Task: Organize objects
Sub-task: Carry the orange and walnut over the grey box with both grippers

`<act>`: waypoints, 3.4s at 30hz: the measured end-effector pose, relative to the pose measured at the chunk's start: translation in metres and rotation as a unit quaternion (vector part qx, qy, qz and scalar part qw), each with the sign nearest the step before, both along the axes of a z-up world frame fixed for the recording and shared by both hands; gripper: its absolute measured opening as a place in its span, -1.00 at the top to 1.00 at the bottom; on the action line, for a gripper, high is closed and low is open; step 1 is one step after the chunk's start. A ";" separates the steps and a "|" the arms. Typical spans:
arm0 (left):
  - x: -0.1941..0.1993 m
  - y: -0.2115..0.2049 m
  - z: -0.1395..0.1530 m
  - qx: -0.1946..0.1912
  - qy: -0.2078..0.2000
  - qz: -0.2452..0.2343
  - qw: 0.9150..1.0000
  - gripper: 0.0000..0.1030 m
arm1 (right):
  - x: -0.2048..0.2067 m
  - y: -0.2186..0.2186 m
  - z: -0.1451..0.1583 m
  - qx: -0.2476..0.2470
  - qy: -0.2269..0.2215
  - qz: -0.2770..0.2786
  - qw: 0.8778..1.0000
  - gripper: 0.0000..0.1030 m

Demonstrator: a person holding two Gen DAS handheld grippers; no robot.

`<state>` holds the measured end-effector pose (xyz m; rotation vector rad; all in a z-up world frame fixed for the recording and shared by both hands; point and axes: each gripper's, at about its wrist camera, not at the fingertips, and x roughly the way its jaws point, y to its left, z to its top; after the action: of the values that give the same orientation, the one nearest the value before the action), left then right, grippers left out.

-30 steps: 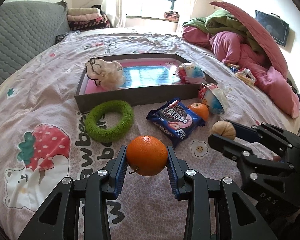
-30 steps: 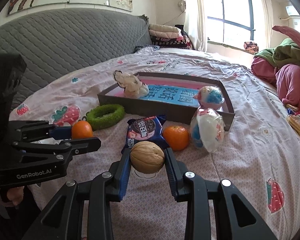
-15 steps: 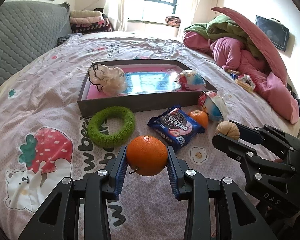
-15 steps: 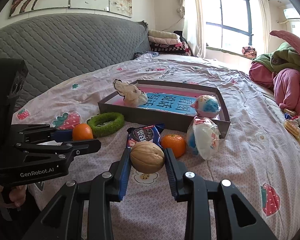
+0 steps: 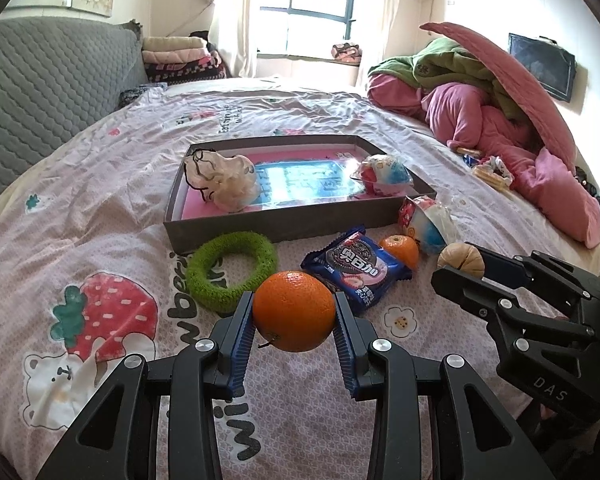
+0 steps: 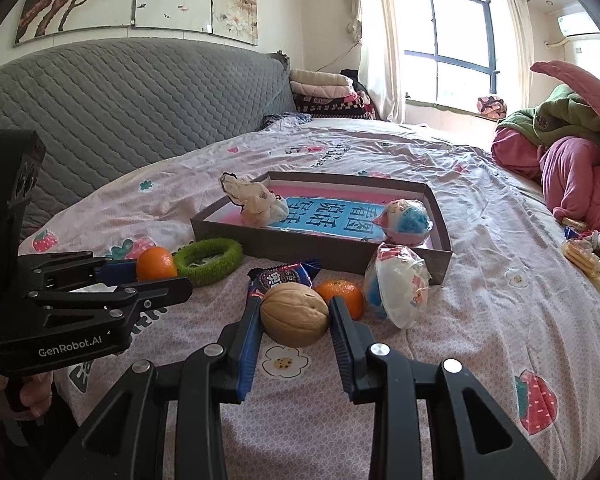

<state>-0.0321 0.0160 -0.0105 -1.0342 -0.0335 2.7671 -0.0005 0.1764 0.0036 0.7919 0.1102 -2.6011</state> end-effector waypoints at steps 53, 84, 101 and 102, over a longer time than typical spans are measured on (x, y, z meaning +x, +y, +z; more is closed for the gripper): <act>-0.058 -0.004 0.031 0.007 0.022 0.015 1.000 0.26 | -0.050 0.001 0.035 0.013 0.044 -0.013 0.999 0.34; -0.101 -0.025 0.064 -0.005 0.070 0.024 0.997 0.26 | -0.098 -0.002 0.058 0.028 0.087 -0.018 0.996 0.34; -0.131 -0.034 0.079 -0.004 0.095 0.021 0.995 0.26 | -0.135 -0.011 0.067 0.022 0.093 -0.018 0.995 0.34; -0.133 -0.034 0.079 -0.003 0.092 0.021 0.996 0.26 | -0.136 -0.010 0.065 0.024 0.091 -0.017 0.995 0.34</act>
<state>-0.1655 -0.0184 0.0681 -0.7842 -0.0226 2.8892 -0.1366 0.1660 0.0686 0.5765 0.2138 -2.7078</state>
